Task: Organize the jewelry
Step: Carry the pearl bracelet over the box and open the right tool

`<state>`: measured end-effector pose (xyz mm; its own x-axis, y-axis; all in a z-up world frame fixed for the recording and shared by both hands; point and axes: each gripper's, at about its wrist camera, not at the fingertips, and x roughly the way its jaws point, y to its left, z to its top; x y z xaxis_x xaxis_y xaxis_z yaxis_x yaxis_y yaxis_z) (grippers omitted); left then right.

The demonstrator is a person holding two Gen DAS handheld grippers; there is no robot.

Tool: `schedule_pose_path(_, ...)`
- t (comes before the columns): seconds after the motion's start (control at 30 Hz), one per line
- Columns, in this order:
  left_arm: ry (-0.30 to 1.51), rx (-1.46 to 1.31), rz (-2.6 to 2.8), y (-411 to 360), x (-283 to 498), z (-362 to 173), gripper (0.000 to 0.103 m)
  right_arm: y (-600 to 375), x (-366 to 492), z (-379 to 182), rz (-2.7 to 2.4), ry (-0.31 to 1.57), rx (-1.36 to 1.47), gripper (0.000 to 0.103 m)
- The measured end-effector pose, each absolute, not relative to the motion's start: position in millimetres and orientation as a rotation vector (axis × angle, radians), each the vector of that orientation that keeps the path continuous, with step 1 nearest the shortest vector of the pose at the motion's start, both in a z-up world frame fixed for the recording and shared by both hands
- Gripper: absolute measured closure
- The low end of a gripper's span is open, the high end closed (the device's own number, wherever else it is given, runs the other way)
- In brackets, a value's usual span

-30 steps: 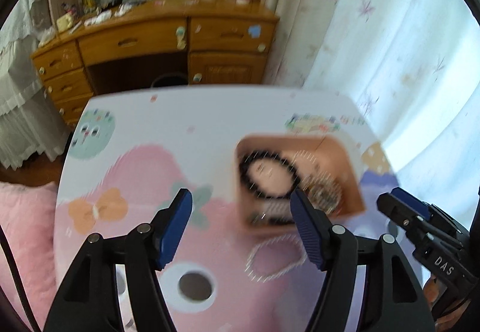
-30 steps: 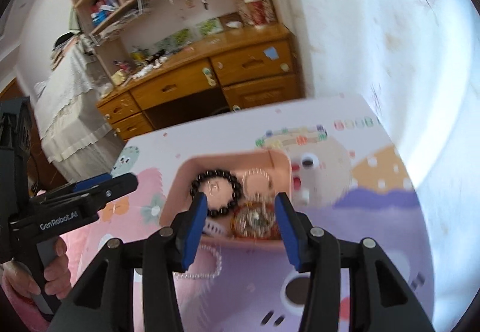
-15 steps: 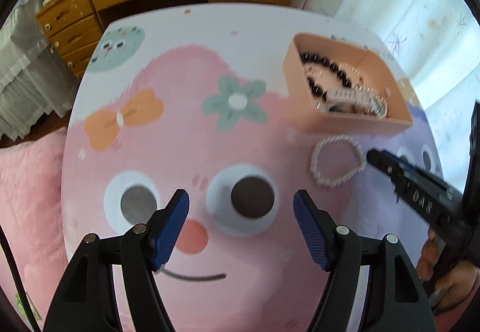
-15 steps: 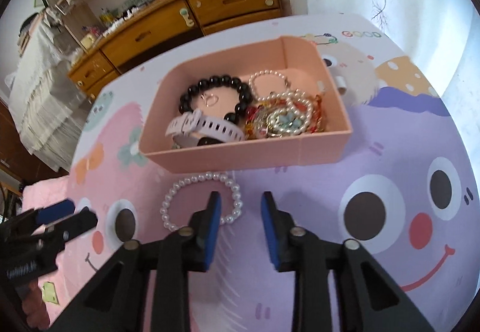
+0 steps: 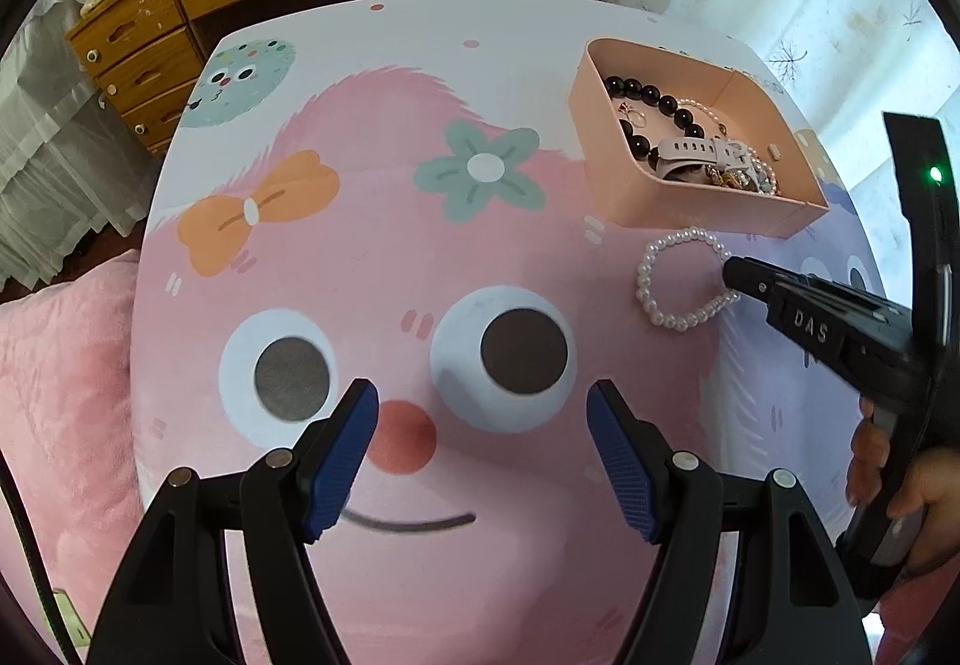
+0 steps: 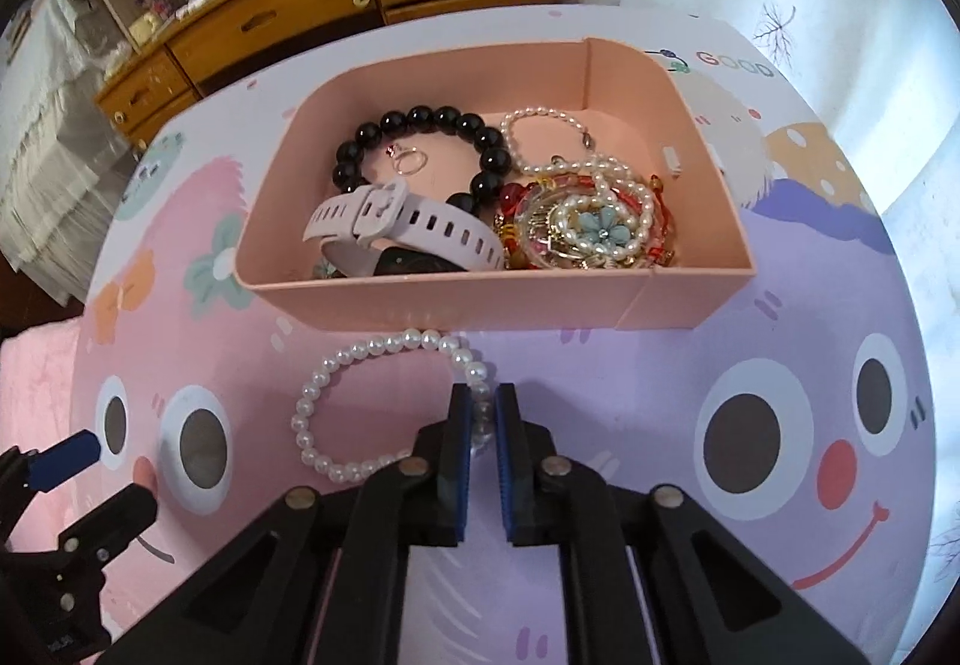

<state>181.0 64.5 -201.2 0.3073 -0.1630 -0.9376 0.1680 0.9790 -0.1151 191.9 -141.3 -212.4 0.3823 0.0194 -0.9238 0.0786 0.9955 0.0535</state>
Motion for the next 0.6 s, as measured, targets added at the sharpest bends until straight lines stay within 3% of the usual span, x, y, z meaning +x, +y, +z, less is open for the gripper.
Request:
schedule_pose_path(0.3,1.296,-0.020,-0.191,85.6,151.4,-187.0,0.031,-142.8,185.9,-155.4,0.016,1.175,0.135,0.096)
schedule_pose_path(0.6,1.285,-0.050,-0.214,87.2,122.0,-164.6,0.025,-142.5,188.6,-54.3,0.019,0.933,0.033,0.096)
